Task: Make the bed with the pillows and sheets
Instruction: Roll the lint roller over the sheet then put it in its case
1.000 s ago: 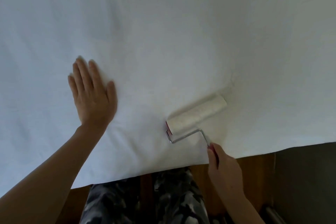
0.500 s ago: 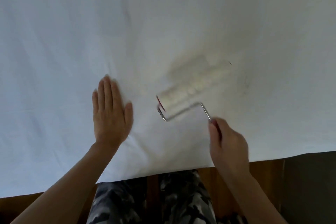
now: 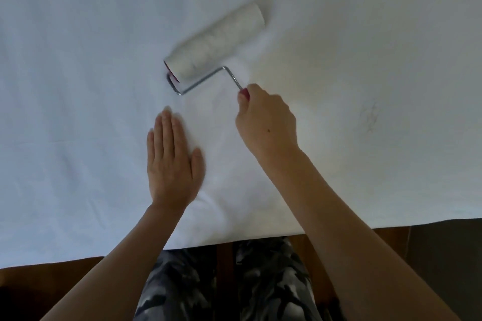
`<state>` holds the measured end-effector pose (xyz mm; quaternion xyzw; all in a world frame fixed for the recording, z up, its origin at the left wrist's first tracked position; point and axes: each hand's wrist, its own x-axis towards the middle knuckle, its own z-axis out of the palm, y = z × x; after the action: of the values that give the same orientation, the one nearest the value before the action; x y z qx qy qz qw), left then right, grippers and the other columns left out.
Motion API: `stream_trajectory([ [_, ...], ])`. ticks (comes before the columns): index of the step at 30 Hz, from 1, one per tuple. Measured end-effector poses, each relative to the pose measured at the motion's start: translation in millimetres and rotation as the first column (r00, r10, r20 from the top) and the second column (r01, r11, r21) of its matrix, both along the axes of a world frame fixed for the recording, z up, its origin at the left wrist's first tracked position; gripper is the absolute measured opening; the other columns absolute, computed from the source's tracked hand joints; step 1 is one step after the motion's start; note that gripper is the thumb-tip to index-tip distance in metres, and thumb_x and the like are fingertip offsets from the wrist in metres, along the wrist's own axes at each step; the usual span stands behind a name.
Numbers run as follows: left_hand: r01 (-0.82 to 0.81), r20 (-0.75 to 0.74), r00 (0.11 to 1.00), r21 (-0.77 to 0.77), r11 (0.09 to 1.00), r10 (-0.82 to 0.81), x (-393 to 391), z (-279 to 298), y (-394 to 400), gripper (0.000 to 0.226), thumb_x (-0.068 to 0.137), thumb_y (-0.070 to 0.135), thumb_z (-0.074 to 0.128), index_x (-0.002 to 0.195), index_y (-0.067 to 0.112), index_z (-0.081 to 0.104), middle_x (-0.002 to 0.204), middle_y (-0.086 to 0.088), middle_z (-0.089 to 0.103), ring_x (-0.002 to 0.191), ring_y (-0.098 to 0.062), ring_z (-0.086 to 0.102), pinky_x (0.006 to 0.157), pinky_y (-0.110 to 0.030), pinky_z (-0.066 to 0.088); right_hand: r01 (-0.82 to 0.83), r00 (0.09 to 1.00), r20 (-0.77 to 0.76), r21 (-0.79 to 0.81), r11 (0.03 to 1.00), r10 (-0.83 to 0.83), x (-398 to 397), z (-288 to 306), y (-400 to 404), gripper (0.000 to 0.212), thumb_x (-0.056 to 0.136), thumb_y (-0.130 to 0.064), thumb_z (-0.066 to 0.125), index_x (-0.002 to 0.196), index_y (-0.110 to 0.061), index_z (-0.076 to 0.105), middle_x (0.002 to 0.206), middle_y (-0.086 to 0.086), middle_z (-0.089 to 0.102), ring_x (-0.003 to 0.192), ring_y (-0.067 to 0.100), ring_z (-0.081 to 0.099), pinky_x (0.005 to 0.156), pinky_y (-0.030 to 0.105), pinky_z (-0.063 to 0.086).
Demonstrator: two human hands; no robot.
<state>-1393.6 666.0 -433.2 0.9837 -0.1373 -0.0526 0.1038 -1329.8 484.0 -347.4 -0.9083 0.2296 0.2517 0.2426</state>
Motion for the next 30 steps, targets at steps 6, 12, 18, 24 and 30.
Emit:
stream_trajectory([
  [6,-0.021,0.010,1.000,-0.013,1.000,0.021,-1.9,-0.7,1.3,0.062,0.098,0.030,0.029,0.148,-0.006,0.026,0.156,-0.024,0.023,0.147,-0.034,0.019,0.121,-0.042,0.011,-0.018,0.996,-0.083,-0.011,1.000,0.017,-101.7,11.8,-29.8,0.026,0.103,-0.033,0.032,0.113,-0.020,0.052,0.072,-0.006,0.046,0.069,0.024,0.048,0.062,0.031,0.030],
  [12,-0.023,0.005,1.000,0.007,1.000,0.023,-2.0,1.1,-0.9,0.063,0.100,0.033,0.026,0.148,-0.006,0.025,0.156,-0.023,0.022,0.147,-0.033,0.017,0.121,-0.044,0.011,0.015,0.967,-0.255,0.006,1.000,-0.013,-216.4,30.1,-66.2,0.025,0.100,-0.031,0.042,0.111,-0.017,0.059,0.060,-0.016,0.045,0.050,0.004,0.046,0.050,0.019,0.038],
  [18,-0.021,-0.011,1.000,0.025,0.999,0.022,-2.8,1.9,-1.1,0.063,0.100,0.034,0.025,0.149,-0.006,0.024,0.157,-0.023,0.021,0.148,-0.033,0.016,0.122,-0.043,0.009,0.048,0.944,-0.325,-0.052,0.998,-0.062,-295.8,54.0,-94.8,0.071,0.096,-0.060,0.015,0.100,-0.017,0.071,0.058,-0.018,0.055,0.045,-0.001,0.047,0.048,0.006,0.034],
  [24,-0.008,-0.033,0.999,0.054,0.999,0.010,-5.4,0.9,-0.3,0.064,0.100,0.035,0.025,0.150,-0.005,0.021,0.158,-0.024,0.017,0.148,-0.035,0.012,0.122,-0.044,0.007,0.070,0.975,-0.209,-0.014,0.997,-0.072,-292.5,68.4,-95.0,0.075,0.097,-0.062,0.019,0.093,-0.010,0.073,0.066,-0.011,0.067,0.050,-0.003,0.056,0.055,0.009,0.045],
  [30,0.167,-0.097,0.982,0.034,0.985,-0.163,-29.6,4.3,-2.4,0.066,0.099,0.034,0.031,0.148,-0.009,0.021,0.156,-0.029,0.017,0.147,-0.039,0.013,0.120,-0.051,0.012,-0.002,0.997,0.075,-0.018,1.000,0.004,-153.5,38.4,-63.1,0.033,0.101,-0.038,0.035,0.101,-0.019,0.061,0.061,-0.019,0.046,0.049,0.002,0.051,0.046,0.012,0.033],
])
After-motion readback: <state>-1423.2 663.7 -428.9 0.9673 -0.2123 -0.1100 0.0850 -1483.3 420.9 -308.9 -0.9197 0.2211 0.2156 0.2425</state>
